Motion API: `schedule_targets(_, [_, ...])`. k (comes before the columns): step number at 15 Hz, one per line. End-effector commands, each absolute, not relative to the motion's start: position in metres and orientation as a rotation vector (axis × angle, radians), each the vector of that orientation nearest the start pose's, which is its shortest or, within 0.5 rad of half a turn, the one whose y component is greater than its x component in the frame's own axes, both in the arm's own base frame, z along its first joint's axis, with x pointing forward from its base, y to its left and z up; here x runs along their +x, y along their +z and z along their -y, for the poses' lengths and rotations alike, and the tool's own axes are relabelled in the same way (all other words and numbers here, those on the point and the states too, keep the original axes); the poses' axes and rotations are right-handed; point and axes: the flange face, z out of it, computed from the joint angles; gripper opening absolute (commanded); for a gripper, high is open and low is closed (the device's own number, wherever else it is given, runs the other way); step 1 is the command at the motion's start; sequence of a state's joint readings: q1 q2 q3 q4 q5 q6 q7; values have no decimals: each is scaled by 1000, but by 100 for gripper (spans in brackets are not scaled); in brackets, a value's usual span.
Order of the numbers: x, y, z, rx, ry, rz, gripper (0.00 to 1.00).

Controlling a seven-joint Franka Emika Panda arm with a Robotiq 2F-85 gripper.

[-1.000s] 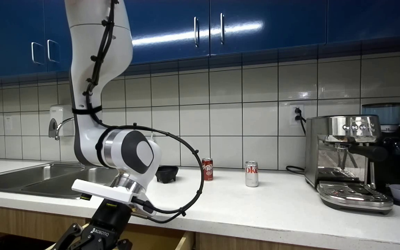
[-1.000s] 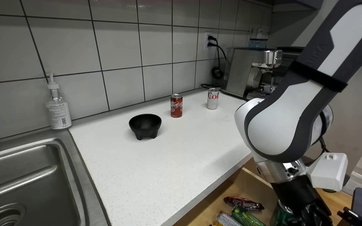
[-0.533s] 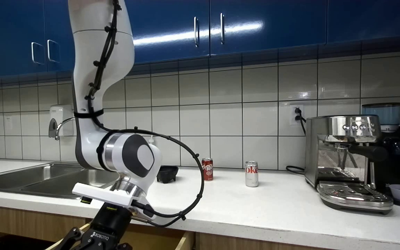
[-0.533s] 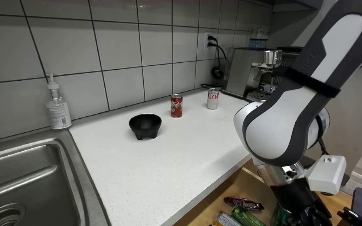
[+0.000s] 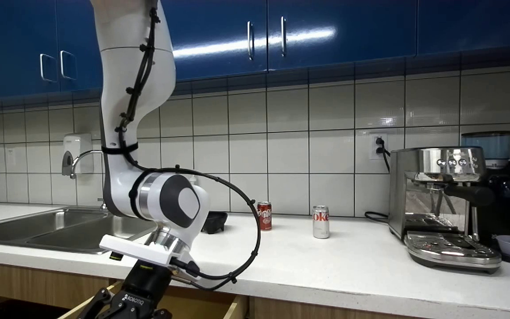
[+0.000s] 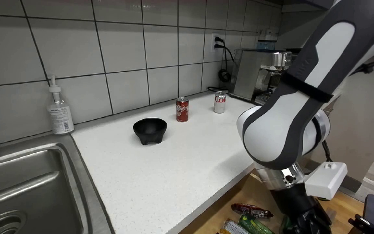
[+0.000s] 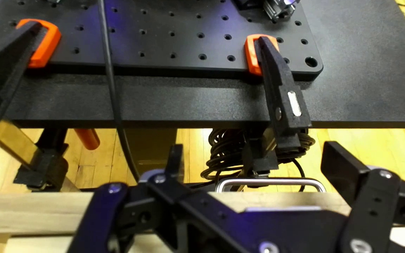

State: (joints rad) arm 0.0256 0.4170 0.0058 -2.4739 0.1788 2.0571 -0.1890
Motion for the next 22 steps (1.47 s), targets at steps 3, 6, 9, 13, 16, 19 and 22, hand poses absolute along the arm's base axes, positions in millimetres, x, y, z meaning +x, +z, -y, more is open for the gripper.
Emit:
schedule_targets(3, [359, 86, -24, -2684, 1211, 37, 100])
schedule_targets(6, [359, 80, -23, -2678, 1209, 33, 100])
schedule_targets(9, [364, 75, -25, -2686, 1176, 39, 100])
schedule_targets(13, [375, 72, -26, -2716, 1109, 27, 100])
schedule_targets(16, [387, 66, -25, -2739, 1062, 25, 100])
schedule_targets(19, [399, 65, -27, -2765, 1009, 36, 100])
schedule_targets(22, [415, 67, -27, -2794, 946, 41, 100])
